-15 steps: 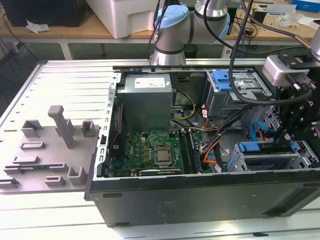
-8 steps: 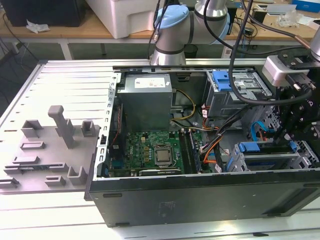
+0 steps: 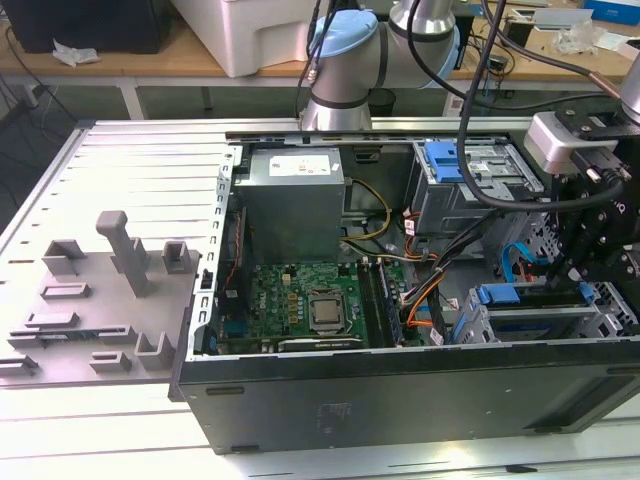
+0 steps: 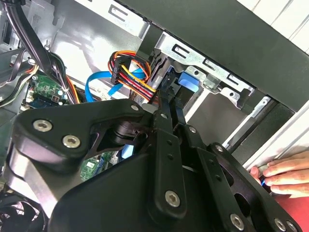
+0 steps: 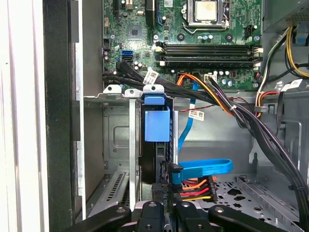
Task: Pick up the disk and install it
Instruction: 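Insert the first disk wire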
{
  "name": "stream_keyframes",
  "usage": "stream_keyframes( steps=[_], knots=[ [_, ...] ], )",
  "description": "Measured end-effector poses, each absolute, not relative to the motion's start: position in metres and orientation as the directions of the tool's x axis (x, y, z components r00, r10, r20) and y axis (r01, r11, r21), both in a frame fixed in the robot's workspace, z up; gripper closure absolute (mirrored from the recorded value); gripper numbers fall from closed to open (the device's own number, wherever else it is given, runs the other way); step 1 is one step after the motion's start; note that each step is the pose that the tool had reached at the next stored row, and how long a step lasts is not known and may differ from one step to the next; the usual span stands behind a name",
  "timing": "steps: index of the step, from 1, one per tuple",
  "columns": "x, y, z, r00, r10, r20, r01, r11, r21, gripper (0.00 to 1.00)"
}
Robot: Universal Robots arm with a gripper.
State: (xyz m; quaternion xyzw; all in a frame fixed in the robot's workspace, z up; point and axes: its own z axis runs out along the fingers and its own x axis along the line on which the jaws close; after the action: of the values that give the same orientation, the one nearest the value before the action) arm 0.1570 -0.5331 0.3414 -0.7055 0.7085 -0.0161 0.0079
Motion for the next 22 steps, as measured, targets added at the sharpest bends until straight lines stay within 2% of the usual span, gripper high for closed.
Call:
stream_keyframes(
  steps=[22],
  knots=[
    [0.1569, -0.5331, 0.3374, -0.004, -1.0, 0.012, -0.999, 0.004, -0.034, 0.83]
  ],
)
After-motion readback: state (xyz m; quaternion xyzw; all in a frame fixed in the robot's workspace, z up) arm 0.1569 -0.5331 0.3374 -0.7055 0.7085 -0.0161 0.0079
